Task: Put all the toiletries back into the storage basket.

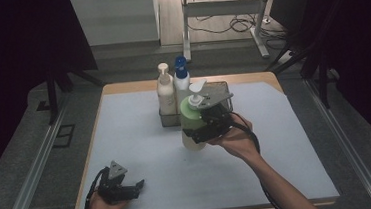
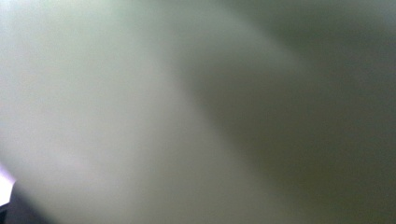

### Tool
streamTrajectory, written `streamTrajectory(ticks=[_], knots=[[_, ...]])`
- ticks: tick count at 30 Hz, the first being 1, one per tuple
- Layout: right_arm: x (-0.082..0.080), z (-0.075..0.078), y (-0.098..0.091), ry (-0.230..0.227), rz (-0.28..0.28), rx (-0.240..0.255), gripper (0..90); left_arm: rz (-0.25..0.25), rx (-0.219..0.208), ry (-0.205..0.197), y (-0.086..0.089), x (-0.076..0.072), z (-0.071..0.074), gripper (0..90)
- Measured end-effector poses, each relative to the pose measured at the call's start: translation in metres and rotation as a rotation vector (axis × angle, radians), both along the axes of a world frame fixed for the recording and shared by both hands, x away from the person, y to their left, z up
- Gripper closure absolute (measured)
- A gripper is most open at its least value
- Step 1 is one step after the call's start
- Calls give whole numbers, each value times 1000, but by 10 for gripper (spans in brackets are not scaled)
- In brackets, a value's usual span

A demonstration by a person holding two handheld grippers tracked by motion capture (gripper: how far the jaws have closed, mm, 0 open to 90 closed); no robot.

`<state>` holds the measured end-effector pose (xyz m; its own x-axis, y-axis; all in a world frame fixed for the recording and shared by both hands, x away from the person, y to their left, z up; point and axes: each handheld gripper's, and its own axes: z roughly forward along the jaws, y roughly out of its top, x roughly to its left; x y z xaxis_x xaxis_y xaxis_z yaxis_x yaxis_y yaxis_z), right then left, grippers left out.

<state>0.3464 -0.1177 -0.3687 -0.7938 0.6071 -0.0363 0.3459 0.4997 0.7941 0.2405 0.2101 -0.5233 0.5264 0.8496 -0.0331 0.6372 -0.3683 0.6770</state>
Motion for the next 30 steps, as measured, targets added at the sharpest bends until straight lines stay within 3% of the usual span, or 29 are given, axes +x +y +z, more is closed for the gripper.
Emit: streamTrajectory(ticks=[9, 30], knots=[[11, 9, -23, -14, -68, 2, 120, 0, -2, 0, 0, 0, 0, 121], [44, 24, -48, -23, -186, 24, 120, -3, 3, 1, 0, 0, 0, 120]])
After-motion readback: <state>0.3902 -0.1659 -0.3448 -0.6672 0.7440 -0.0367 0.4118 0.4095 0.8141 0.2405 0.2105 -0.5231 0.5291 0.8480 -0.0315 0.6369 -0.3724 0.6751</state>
